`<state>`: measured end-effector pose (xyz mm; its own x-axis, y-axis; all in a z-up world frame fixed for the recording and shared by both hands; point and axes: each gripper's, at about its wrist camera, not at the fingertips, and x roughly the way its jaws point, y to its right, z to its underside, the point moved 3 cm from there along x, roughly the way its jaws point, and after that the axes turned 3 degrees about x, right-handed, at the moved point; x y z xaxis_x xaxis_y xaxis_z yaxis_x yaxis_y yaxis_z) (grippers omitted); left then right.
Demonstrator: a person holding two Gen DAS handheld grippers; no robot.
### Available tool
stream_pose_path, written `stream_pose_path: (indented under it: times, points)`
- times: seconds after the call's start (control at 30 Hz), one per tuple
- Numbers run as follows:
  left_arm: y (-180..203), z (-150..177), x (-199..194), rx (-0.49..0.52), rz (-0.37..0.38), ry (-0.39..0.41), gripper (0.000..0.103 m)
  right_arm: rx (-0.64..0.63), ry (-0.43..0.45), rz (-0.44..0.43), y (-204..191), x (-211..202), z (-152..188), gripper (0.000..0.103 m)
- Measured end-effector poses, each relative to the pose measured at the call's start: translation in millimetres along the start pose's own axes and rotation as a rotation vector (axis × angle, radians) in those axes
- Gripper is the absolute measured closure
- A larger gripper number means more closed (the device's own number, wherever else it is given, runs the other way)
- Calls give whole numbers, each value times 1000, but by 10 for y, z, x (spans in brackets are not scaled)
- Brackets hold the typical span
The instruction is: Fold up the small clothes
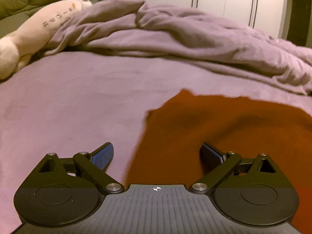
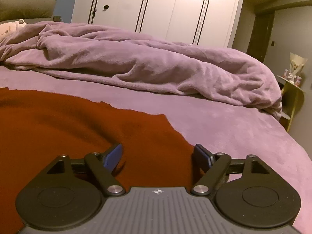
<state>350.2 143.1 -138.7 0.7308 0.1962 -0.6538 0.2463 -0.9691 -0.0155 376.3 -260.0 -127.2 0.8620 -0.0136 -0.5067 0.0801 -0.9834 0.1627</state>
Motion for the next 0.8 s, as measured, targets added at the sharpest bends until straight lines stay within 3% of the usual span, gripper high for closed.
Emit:
stream_pose_path:
  times: [0.13,0.3,0.37,0.43,0.5,0.57,0.63,0.67,0.77,0.8]
  points:
    - [-380,100,-192,8,-9,-23,1,57,-73,11,249,-170,177,22]
    - [-677,139,-455,18,-92,-61,2,121,-102,109,387,-607,271,22]
    - [-703,140,-580,-27,0,-74,2,172,-71,53,337,-821,246,22]
    - [-691,137,-658,-97,112,-87,2,222,-23,-61,192,-1014,202,22]
    - [-656,141,-646,-183,247,-123,2,252,-8,-149,-7,-1119,173,22]
    - [-594,141,-568,-230,323,-154,2,237,-16,-232,-271,-1154,168,23]
    - [-529,149,-455,-236,341,-193,3,174,-28,-259,-538,-1144,174,30]
    - [-512,149,-403,-237,351,-205,3,151,-40,-264,-637,-1125,165,38]
    - [-473,120,-324,-220,363,-205,6,127,-69,-278,-805,-1091,201,53]
    - [-485,123,-330,-217,368,-203,13,118,-74,-269,-830,-1079,216,56]
